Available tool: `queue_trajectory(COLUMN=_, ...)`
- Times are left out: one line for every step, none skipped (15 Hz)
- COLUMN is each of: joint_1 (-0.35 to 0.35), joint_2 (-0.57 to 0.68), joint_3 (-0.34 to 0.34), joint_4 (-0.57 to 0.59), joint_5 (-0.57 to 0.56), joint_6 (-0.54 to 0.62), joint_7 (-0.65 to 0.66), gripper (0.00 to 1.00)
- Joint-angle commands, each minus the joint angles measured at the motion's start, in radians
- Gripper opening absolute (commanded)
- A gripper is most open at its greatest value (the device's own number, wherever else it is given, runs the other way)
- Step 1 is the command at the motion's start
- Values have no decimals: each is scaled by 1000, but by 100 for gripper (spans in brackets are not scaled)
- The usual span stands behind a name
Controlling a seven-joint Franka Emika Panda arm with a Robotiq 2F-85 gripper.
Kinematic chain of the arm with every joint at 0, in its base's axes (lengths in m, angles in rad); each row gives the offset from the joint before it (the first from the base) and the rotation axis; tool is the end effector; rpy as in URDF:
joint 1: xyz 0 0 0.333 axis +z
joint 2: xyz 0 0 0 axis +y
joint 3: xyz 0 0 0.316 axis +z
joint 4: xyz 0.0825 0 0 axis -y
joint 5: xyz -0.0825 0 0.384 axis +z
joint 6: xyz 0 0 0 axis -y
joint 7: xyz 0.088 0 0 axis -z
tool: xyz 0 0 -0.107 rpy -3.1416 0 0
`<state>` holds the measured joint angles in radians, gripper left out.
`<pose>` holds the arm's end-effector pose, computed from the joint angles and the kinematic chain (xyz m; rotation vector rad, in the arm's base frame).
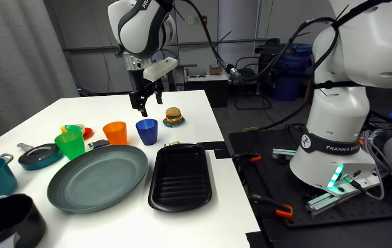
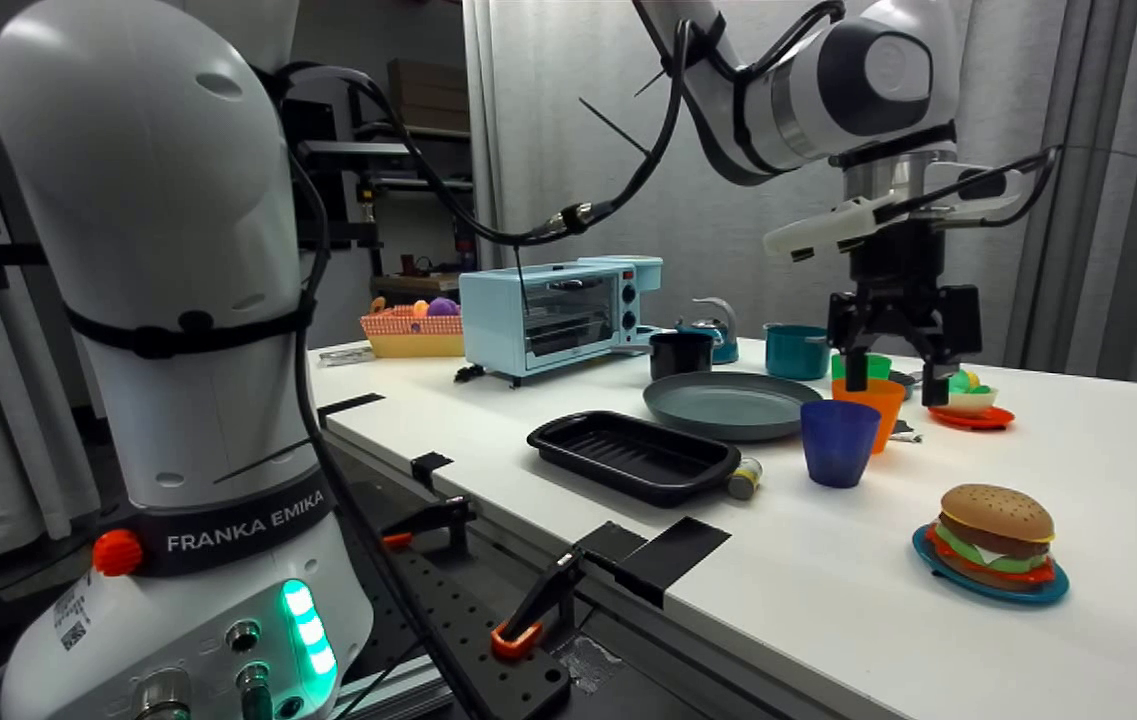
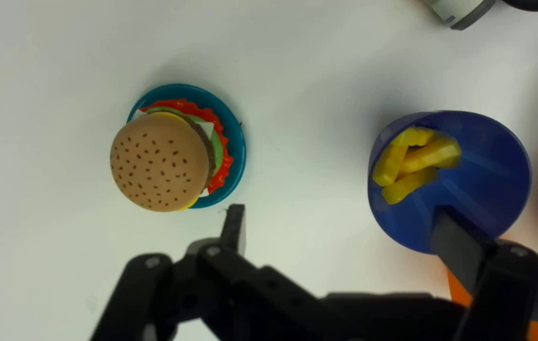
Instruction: Pour the potato fries in the blue cup on the plate
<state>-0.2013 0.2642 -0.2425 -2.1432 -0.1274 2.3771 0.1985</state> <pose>0.5111 -0.2430 0.2815 2.8860 -0.8015 -0.0650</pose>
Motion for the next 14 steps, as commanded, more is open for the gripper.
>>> queue_trajectory(joint_1=2, joint_2=20, joint_3=-2, joint_4=1, joint_5=-6, joint_6=29, joint_7=-15, gripper=100)
queue_trajectory(joint_1=1, joint_2=26, joint_3=-2, joint_4=3, joint_5=-4, joint_6=28, joint_7=-16, gripper=100)
queue_trajectory(joint_1=1, joint_2=30, joint_3=-2, joint_4=3, joint_5=-3, joint_6=28, joint_7=-16, gripper=100)
queue_trajectory(joint_1=0, joint_2=35, joint_3=-3, joint_4=5, joint_5=-3, joint_6=28, joint_7=-17, gripper=100)
queue_trajectory(joint_1=0, joint_2=40, joint_3=-2, joint_4=7, joint_5=-2, joint_6=27, joint_7=-18, gripper=100)
queue_trajectory(joint_1=0, joint_2=45, joint_3=-3, joint_4=9, joint_5=-1, joint_6=27, joint_7=-17, gripper=100)
queue_trajectory(joint_1=0, joint_2=50, joint_3=-3, joint_4=12, joint_5=-1, joint_6=27, joint_7=-17, gripper=100)
queue_trajectory(joint_1=0, joint_2=55, joint_3=-3, joint_4=16, joint_5=-2, joint_6=26, joint_7=-18, gripper=100)
queue_trajectory(joint_1=1, joint_2=60, joint_3=-4, joint_4=19, joint_5=-3, joint_6=26, joint_7=-17, gripper=100)
queue_trajectory(joint_1=1, joint_2=64, joint_3=-4, joint_4=21, joint_5=-4, joint_6=25, joint_7=-17, gripper=100)
queue_trajectory(joint_1=2, joint_2=67, joint_3=-4, joint_4=24, joint_5=-4, joint_6=23, joint_7=-16, gripper=100)
queue_trajectory(joint_1=2, joint_2=69, joint_3=-3, joint_4=26, joint_5=-4, joint_6=21, joint_7=-17, gripper=100)
queue_trajectory(joint_1=3, joint_2=73, joint_3=-3, joint_4=29, joint_5=-5, joint_6=19, joint_7=-18, gripper=100)
queue_trajectory(joint_1=3, joint_2=76, joint_3=-3, joint_4=32, joint_5=-5, joint_6=18, joint_7=-18, gripper=100)
